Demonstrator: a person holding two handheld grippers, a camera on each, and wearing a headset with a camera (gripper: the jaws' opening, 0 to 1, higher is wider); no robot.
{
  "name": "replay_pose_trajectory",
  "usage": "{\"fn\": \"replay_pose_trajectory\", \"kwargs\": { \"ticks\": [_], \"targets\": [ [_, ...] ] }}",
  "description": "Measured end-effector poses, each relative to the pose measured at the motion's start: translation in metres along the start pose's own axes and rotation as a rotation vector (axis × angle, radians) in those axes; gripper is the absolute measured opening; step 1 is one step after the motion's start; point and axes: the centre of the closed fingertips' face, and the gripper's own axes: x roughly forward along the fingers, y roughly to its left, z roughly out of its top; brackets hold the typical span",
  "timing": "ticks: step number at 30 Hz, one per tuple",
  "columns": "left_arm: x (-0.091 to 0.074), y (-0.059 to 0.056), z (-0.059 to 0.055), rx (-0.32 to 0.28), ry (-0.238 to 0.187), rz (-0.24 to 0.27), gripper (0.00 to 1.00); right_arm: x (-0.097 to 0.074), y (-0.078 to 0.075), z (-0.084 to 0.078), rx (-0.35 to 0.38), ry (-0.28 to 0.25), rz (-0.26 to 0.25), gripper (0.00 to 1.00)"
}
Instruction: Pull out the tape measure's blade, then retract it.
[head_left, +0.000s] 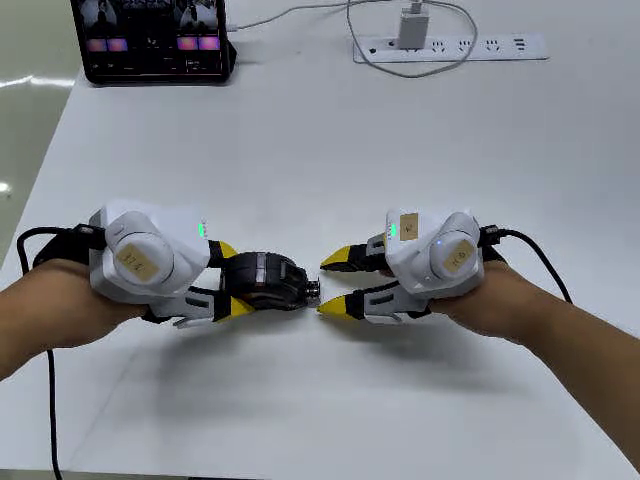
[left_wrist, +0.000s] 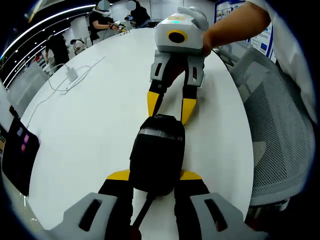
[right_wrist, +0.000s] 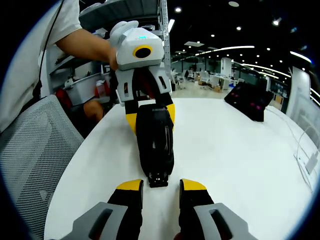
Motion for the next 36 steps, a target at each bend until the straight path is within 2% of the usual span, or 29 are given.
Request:
{"fn": "replay_pose_trajectory", "kwargs": {
  "ticks": [11, 20, 29, 36],
  "targets": [
    [0.0, 0.0, 0.0, 0.001, -0.001, 0.001, 0.26, 0.006, 0.001, 0.004, -0.01, -0.008, 0.018, 0.17],
    [0.0, 0.0, 0.0, -0.001, -0.004, 0.0, 0.26, 0.011, 0.005, 0.002, -0.021, 0.002, 0.036, 0.13],
    [0.0, 0.0, 0.001, 0.001, -0.006, 0.001, 0.26, 0.01, 0.005, 0.002, -0.001, 0.001, 0.043, 0.12],
    [0.0, 0.0, 0.0, 0.003, -0.007, -0.006, 0.26, 0.009, 0.004, 0.001, -0.017, 0.025, 0.038, 0.1]
  ]
}}
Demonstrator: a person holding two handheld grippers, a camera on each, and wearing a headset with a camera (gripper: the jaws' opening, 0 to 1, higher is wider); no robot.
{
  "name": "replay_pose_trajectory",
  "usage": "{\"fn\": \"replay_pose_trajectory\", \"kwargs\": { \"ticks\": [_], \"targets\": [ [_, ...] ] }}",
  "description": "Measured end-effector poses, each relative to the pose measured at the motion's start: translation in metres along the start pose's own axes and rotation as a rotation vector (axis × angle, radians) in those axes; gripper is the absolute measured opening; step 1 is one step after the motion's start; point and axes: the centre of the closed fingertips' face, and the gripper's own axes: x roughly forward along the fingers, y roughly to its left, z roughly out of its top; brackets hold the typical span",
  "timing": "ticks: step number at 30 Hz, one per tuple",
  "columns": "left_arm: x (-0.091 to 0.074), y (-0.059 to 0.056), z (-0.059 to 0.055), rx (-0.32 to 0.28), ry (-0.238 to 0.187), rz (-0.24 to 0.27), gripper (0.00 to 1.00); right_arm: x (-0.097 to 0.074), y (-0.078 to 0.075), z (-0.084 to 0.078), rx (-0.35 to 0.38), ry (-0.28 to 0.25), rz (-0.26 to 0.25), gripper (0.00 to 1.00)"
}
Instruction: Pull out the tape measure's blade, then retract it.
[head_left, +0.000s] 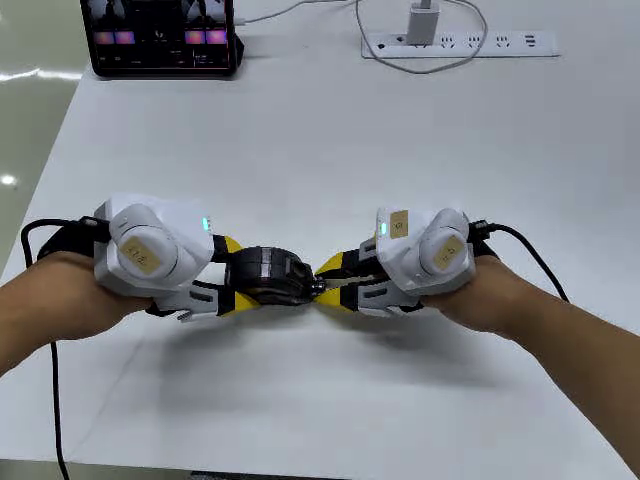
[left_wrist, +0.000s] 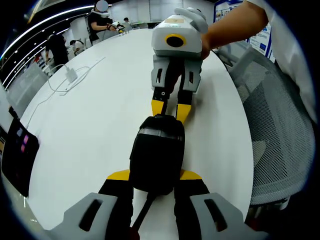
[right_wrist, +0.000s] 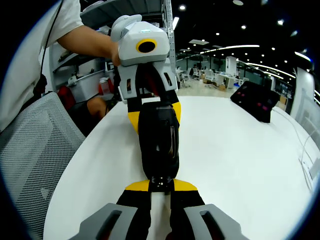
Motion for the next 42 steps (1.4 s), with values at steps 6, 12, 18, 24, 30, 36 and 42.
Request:
{"fn": "replay_pose_trajectory", "kwargs": {
  "ticks": [6, 12, 18, 24, 30, 36, 42],
  "targets": [
    [0.0, 0.0, 0.0, 0.011, 0.0, -0.005, 0.26, -0.001, 0.0, -0.001, 0.001, 0.008, 0.001, 0.1],
    [0.0, 0.0, 0.0, 0.015, -0.005, -0.01, 0.26, -0.003, 0.0, -0.002, -0.001, 0.012, 0.004, 0.09],
    [-0.001, 0.0, 0.0, 0.014, -0.01, -0.008, 0.26, -0.007, 0.0, -0.004, -0.005, 0.021, 0.0, 0.09],
    [-0.001, 0.0, 0.001, 0.015, -0.007, -0.008, 0.26, -0.015, 0.0, -0.011, 0.006, 0.026, -0.006, 0.09],
    [-0.001, 0.0, 0.0, 0.02, -0.002, -0.009, 0.26, -0.019, 0.0, -0.013, 0.011, 0.029, -0.008, 0.1],
    [-0.001, 0.0, 0.0, 0.02, 0.0, -0.012, 0.26, -0.028, 0.001, -0.018, 0.014, 0.037, -0.019, 0.09],
    [-0.001, -0.001, 0.0, 0.02, 0.006, -0.011, 0.26, -0.036, 0.001, -0.023, 0.025, 0.041, -0.032, 0.09]
  ]
}}
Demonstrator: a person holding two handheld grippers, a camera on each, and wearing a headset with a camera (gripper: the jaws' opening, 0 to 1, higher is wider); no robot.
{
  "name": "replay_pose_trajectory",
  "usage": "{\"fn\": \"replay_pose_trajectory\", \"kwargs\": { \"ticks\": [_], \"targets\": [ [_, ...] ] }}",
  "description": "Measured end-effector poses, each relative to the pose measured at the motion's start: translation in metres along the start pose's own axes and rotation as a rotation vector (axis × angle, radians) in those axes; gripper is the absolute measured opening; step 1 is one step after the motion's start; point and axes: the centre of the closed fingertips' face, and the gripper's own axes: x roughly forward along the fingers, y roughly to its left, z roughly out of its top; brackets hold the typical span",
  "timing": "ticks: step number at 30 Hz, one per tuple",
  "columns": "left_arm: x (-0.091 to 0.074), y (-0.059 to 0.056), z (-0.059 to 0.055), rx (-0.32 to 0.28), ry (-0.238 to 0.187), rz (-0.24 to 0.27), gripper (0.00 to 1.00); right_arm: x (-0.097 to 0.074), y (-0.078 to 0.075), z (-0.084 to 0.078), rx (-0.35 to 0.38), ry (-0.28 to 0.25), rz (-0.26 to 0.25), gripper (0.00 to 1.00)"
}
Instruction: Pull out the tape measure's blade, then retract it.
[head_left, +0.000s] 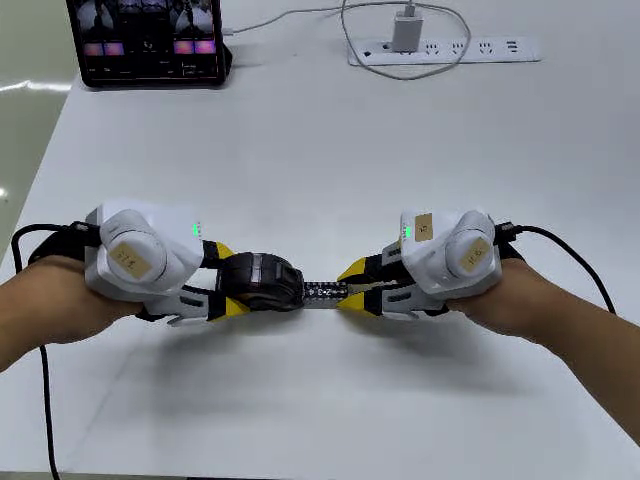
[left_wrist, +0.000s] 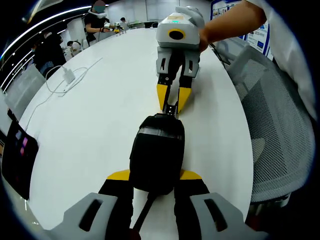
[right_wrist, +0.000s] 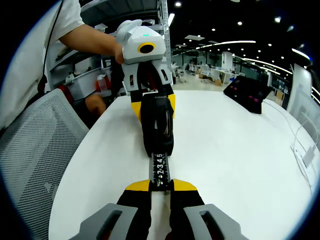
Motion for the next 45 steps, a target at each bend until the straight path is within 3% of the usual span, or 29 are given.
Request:
{"fn": "replay_pose_trajectory", "kwargs": {
  "ticks": [45],
  "targets": [
    [0.001, -0.001, 0.0, 0.005, 0.002, 0.007, 0.26, -0.049, 0.0, -0.036, 0.019, 0.064, -0.025, 0.09]
  ]
}}
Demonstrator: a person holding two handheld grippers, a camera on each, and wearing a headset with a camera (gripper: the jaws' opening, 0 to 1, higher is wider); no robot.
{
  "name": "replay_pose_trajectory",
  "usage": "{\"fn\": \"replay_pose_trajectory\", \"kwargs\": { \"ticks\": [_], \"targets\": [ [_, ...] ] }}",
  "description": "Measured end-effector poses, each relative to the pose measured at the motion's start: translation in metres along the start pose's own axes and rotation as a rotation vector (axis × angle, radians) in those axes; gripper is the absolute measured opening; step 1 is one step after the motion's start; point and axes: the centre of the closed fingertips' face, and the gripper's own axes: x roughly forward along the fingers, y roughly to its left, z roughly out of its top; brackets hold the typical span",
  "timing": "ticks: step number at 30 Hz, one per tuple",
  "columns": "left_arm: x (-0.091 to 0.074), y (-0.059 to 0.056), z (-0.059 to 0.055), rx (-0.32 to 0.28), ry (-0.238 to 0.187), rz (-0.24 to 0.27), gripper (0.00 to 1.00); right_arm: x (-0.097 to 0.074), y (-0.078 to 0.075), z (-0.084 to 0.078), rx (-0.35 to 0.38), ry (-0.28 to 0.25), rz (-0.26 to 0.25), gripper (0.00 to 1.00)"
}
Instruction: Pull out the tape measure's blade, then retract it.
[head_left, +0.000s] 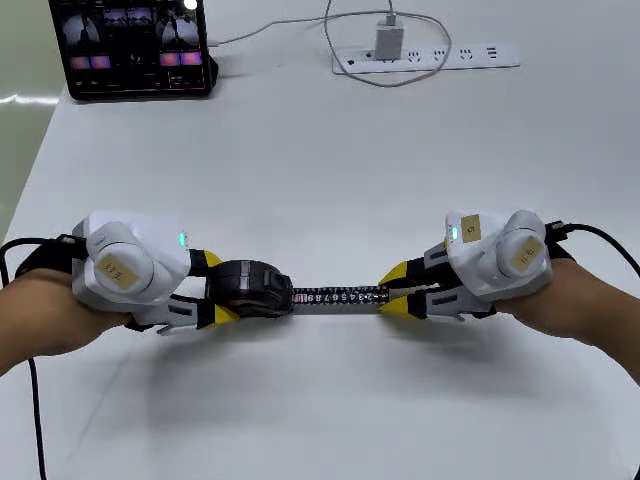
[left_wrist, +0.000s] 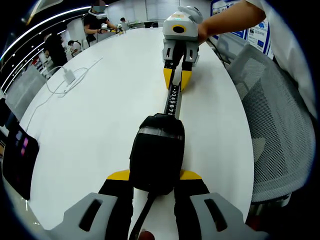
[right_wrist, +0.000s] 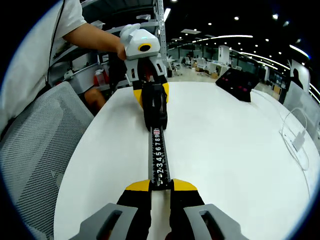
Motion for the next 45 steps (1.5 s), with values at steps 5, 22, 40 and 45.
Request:
{"fn": "replay_pose_trajectory", "kwargs": {
  "ticks": [5, 22, 40, 45],
  "targets": [
    [0.0, 0.0, 0.0, 0.001, 0.0, -0.003, 0.26, -0.005, 0.0, -0.005, -0.002, 0.008, -0.003, 0.09],
    [0.0, 0.0, 0.001, 0.002, -0.001, 0.0, 0.26, -0.017, 0.001, -0.014, 0.003, 0.034, -0.001, 0.09],
    [0.0, 0.0, 0.001, 0.005, 0.001, 0.001, 0.26, -0.035, 0.0, -0.029, 0.01, 0.063, -0.009, 0.09],
    [0.0, 0.0, 0.001, 0.006, 0.002, -0.001, 0.26, -0.038, 0.001, -0.032, 0.008, 0.072, -0.015, 0.09]
  ]
}}
